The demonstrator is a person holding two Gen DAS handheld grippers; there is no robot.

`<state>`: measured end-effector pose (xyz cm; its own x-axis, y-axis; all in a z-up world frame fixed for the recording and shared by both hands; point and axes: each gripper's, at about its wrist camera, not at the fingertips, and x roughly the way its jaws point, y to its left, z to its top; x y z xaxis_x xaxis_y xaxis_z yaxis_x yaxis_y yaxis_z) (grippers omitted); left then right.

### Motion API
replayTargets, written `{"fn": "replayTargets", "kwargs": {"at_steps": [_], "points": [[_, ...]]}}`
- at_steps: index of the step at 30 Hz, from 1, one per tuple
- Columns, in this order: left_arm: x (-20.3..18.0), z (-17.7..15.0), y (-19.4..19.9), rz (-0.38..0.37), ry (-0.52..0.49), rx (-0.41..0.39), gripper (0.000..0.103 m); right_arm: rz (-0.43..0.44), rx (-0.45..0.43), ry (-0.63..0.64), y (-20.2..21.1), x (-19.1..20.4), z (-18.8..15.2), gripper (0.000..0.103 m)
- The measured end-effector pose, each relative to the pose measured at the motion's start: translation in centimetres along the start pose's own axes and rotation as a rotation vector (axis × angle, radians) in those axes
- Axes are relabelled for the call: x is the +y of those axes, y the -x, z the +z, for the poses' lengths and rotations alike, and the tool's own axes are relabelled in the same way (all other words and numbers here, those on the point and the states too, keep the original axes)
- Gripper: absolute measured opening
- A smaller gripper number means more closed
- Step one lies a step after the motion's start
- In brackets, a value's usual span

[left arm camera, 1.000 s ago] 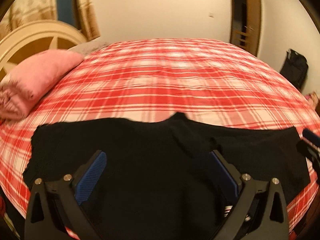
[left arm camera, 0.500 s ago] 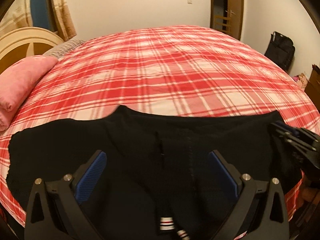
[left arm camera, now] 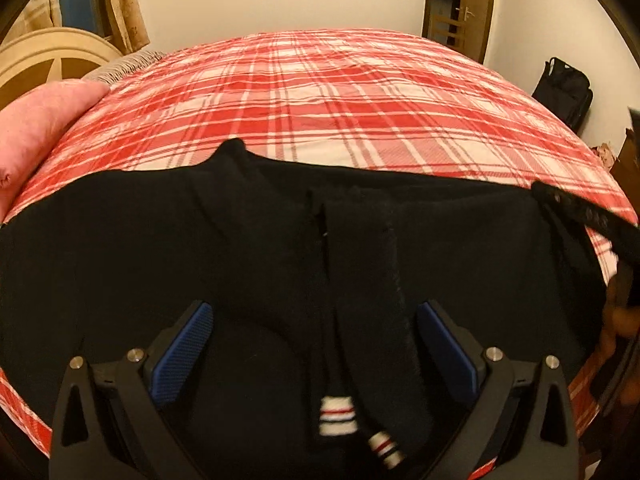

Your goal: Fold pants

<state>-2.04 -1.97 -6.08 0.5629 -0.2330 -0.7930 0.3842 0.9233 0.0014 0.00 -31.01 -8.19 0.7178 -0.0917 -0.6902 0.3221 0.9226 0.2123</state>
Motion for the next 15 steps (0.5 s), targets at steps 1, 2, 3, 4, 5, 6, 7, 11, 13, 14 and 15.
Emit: {"fn": "replayTargets", "kwargs": {"at_steps": [1, 2, 3, 4, 5, 6, 7, 11, 13, 14, 15], "points": [[0.2, -0.2, 0.1, -0.001, 0.002, 0.000, 0.103, 0.048, -0.024, -0.047, 0.9, -0.8, 0.1, 0.020], [0.4, -0.5, 0.3, -0.002, 0.007, 0.001, 0.103, 0.068, -0.046, -0.073, 1.7, -1.3, 0.1, 0.022], [0.7, -0.6, 0.4, -0.004, 0.011, 0.002, 0.103, 0.082, -0.088, -0.103, 3.2, -2.0, 0.0, 0.022], [0.9, -0.7, 0.6, -0.006, 0.015, 0.004, 0.103, 0.089, -0.123, -0.109, 4.8, -2.7, -0.1, 0.022], [1.1, -0.8, 0.8, -0.005, 0.017, 0.003, 0.103, 0.080, -0.137, -0.099, 6.1, -3.1, -0.2, 0.022], [1.2, -0.9, 1.2, -0.001, 0.018, -0.004, 0.103, 0.064, -0.142, -0.086, 7.1, -3.4, -0.4, 0.022], [1.3, -0.9, 1.5, 0.014, 0.014, -0.011, 0.103, 0.048, -0.140, -0.067, 8.2, -3.7, -0.9, 0.022], [0.6, 0.2, 2.4, 0.030, -0.022, -0.061, 0.103, 0.069, -0.082, -0.013, 10.8, -3.8, -3.3, 0.022], [-0.2, 1.1, 2.3, 0.014, -0.032, -0.079, 0.103, 0.103, -0.037, 0.019, 11.3, -3.0, -5.3, 0.022], [-0.7, 1.4, 2.1, 0.006, -0.040, -0.083, 0.103, 0.111, -0.018, 0.029, 11.2, -2.9, -6.1, 0.022], [-1.1, 1.6, 1.9, 0.006, -0.046, -0.082, 0.103, 0.110, 0.020, 0.046, 10.7, -2.5, -7.2, 0.022]]}}
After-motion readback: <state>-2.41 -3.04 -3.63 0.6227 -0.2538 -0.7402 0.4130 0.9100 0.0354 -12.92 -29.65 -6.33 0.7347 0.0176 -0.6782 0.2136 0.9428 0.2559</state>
